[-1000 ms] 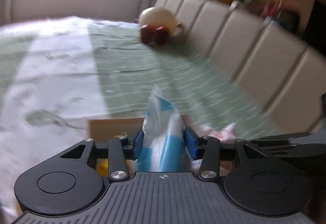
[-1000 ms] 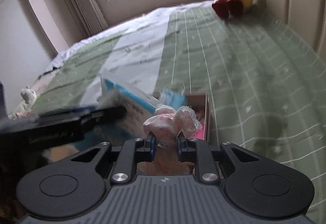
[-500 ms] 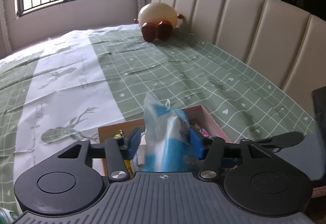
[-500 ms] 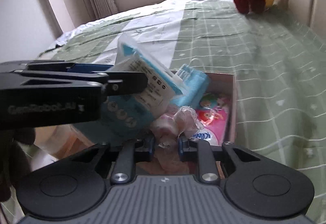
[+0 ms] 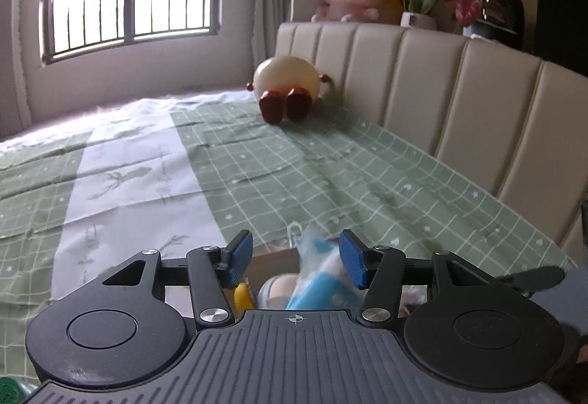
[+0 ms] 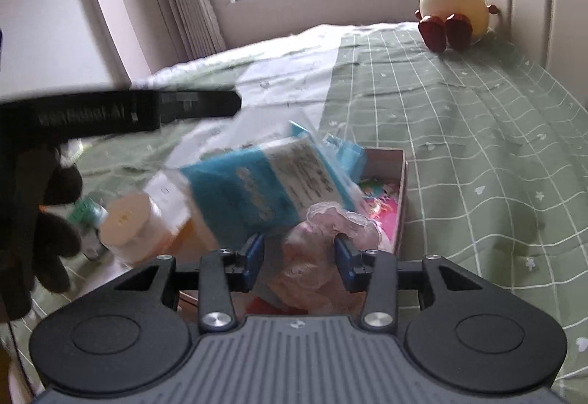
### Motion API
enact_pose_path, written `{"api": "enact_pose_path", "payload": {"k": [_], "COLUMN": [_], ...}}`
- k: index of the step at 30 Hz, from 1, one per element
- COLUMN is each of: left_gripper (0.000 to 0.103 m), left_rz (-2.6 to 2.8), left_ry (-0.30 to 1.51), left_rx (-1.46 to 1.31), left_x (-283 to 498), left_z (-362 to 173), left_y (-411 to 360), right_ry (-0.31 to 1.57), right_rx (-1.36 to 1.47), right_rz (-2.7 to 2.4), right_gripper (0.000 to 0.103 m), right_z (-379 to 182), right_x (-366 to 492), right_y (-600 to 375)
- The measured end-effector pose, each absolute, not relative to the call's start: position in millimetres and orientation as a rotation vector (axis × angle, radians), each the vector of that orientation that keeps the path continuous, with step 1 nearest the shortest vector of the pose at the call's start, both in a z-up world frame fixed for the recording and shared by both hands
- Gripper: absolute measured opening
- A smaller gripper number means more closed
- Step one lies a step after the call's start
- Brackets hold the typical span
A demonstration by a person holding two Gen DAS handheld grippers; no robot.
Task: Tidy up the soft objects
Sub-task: 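Lower the wipes pack and scrunchie into the pink box and open both grippers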
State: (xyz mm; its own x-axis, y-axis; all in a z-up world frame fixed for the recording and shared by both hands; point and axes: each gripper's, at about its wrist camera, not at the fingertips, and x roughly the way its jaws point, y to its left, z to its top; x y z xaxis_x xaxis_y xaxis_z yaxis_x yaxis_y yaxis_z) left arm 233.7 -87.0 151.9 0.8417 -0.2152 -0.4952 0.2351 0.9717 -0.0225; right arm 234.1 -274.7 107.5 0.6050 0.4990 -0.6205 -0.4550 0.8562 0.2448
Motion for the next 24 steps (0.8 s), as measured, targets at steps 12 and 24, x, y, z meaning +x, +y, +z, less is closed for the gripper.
{"api": "enact_pose_path", "payload": {"k": [12, 24], "left_gripper": [0.026, 0.026], "left_rz": [-0.207, -0.246], "left_ry": [0.648, 0.638], "left_rx": [0.15, 0.055], "left_x": [247, 240], "left_z": [103, 99], "left_y": [-100, -81], "right_ry": [0.756, 0.742], "right_rx": [0.05, 0.269], "right_rz": [0.541, 0.435], "right_gripper": [0.042, 0.045], "right_z": [84, 96], "right_x": [229, 289], "right_y": [-272, -278]}}
